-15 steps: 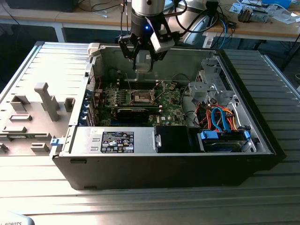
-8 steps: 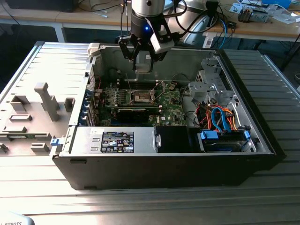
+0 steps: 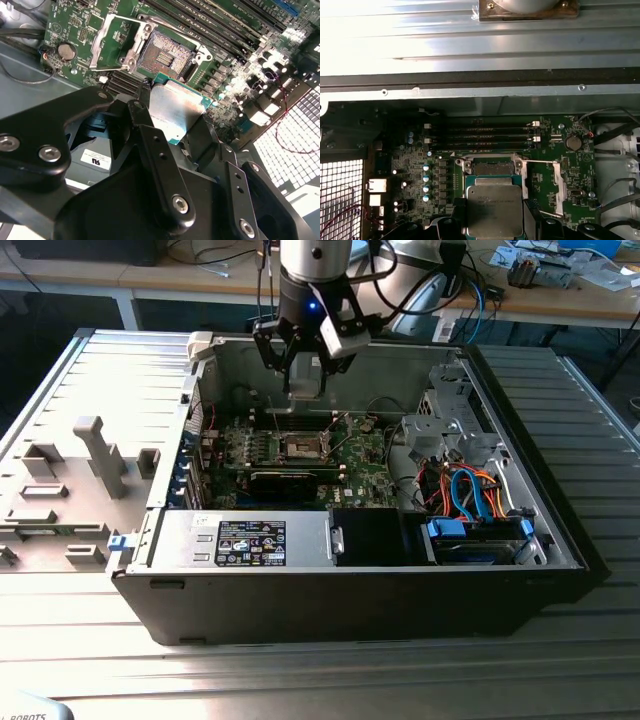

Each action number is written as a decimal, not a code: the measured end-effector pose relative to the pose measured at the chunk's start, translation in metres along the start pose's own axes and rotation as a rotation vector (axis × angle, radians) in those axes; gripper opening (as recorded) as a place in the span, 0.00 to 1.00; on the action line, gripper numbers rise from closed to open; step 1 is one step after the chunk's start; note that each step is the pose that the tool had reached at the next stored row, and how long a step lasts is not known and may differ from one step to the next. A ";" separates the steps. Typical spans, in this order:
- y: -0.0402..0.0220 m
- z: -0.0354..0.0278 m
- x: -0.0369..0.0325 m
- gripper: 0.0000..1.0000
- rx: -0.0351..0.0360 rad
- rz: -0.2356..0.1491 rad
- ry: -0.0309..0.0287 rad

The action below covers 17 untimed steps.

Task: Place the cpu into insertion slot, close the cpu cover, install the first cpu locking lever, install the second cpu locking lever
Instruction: 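Place the cpu into insertion slot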

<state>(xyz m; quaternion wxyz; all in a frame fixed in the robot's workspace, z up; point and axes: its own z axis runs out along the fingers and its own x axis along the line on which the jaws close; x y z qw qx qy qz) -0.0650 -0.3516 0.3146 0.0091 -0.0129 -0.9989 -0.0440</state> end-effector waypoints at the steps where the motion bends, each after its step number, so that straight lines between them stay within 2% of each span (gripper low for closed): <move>1: 0.0000 0.0005 0.0000 0.54 0.0000 0.000 0.0000; 13: -0.0004 0.0049 0.0002 0.54 0.0000 0.000 0.0000; 15: -0.0009 0.0098 0.0007 0.54 0.0000 0.000 0.0000; 17: -0.0011 0.0120 0.0008 0.54 -0.0001 0.000 0.0000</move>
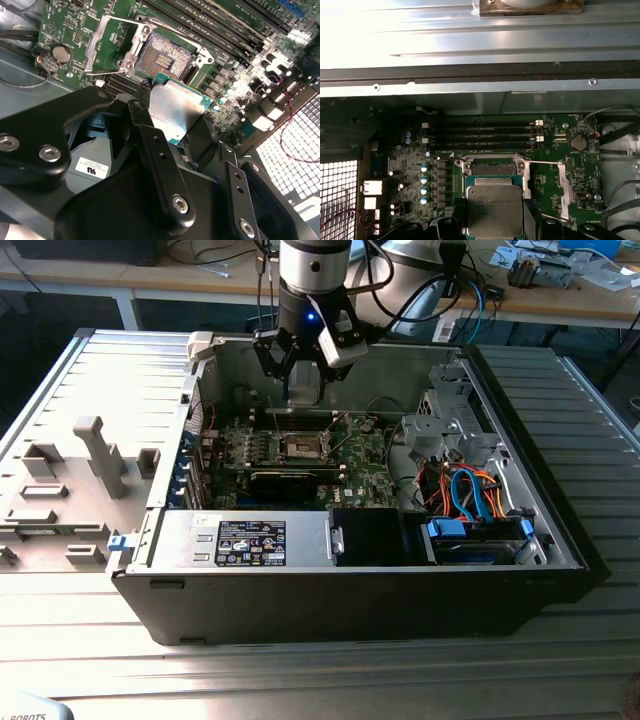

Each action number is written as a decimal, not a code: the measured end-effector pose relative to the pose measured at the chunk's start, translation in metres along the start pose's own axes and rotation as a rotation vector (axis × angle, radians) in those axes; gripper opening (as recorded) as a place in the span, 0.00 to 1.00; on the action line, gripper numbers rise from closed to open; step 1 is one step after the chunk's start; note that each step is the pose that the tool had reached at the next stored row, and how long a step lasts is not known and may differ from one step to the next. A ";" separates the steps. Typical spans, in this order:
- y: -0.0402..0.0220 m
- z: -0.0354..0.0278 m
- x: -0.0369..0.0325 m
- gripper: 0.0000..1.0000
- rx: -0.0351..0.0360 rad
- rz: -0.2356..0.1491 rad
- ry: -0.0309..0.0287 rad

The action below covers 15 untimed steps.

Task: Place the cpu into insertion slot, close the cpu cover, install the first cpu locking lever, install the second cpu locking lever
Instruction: 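Place the cpu into insertion slot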

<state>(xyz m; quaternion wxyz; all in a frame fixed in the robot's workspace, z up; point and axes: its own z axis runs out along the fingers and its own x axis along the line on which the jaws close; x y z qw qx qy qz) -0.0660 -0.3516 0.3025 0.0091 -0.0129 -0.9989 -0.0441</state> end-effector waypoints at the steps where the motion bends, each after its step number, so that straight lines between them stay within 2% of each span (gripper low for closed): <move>1: 0.0000 0.0003 0.0000 0.54 0.0000 0.000 0.0000; 15: -0.0003 0.0032 0.0001 0.54 0.0001 0.000 0.0000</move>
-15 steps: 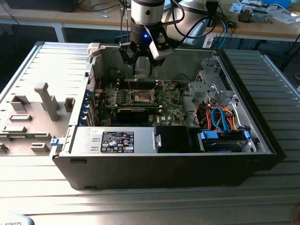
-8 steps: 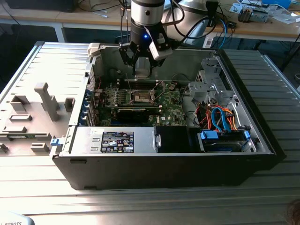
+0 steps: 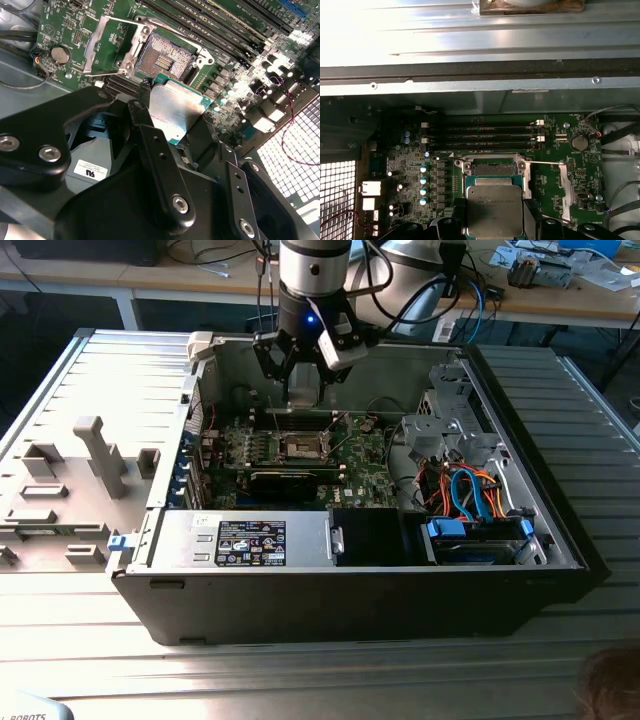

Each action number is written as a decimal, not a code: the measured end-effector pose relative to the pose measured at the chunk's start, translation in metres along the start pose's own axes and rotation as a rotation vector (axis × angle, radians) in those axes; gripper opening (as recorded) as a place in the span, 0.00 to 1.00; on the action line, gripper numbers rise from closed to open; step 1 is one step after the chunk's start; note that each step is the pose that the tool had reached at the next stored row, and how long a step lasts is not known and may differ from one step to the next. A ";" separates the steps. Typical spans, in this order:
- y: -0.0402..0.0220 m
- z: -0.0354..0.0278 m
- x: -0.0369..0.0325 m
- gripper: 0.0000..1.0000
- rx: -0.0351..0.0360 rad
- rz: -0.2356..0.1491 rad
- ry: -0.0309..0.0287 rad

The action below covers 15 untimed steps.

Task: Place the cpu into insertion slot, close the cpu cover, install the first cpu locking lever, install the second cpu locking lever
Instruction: 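Place the cpu into insertion slot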

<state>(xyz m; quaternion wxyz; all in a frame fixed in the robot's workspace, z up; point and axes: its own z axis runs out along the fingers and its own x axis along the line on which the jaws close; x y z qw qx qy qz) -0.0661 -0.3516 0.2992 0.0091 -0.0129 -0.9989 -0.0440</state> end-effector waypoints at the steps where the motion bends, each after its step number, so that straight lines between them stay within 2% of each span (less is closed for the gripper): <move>1: 0.0000 0.0002 0.0000 0.54 0.0000 0.000 0.0001; 15: -0.0002 0.0028 0.0002 0.54 0.0000 0.000 0.0000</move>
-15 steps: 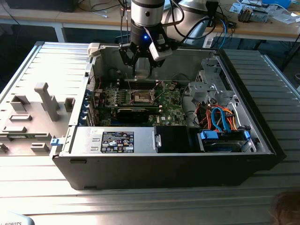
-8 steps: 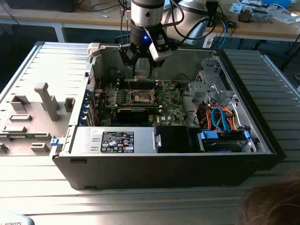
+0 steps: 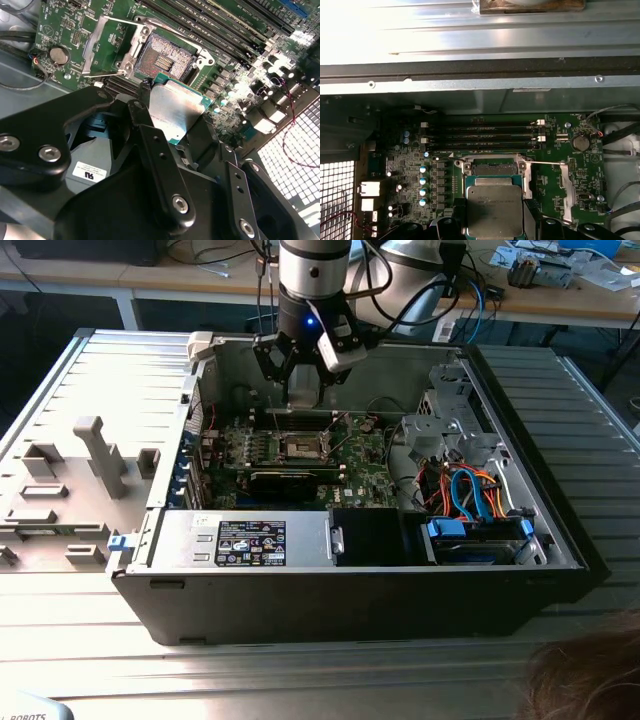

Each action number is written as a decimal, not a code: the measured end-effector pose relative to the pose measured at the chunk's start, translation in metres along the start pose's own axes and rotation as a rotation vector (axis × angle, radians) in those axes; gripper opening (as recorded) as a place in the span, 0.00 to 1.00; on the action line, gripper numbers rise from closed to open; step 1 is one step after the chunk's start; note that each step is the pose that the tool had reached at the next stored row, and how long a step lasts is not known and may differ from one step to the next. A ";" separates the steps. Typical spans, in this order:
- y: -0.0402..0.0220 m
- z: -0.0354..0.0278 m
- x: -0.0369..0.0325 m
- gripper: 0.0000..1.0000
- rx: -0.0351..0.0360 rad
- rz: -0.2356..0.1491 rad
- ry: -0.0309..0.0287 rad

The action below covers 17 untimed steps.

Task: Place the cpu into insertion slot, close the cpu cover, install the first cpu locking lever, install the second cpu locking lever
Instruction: 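Place the cpu into insertion slot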

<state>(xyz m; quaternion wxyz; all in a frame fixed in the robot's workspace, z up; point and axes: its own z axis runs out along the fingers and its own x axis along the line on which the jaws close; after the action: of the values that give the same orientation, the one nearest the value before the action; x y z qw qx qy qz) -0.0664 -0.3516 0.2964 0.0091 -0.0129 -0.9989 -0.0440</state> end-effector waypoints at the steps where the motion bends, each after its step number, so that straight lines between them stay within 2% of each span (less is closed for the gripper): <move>1: 0.0000 0.0001 0.0000 0.54 0.0000 0.000 0.0000; 17: -0.0003 0.0028 0.0005 0.54 0.0000 0.000 0.0000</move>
<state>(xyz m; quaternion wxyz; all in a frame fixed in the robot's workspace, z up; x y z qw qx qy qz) -0.0669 -0.3516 0.2936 0.0091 -0.0129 -0.9989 -0.0441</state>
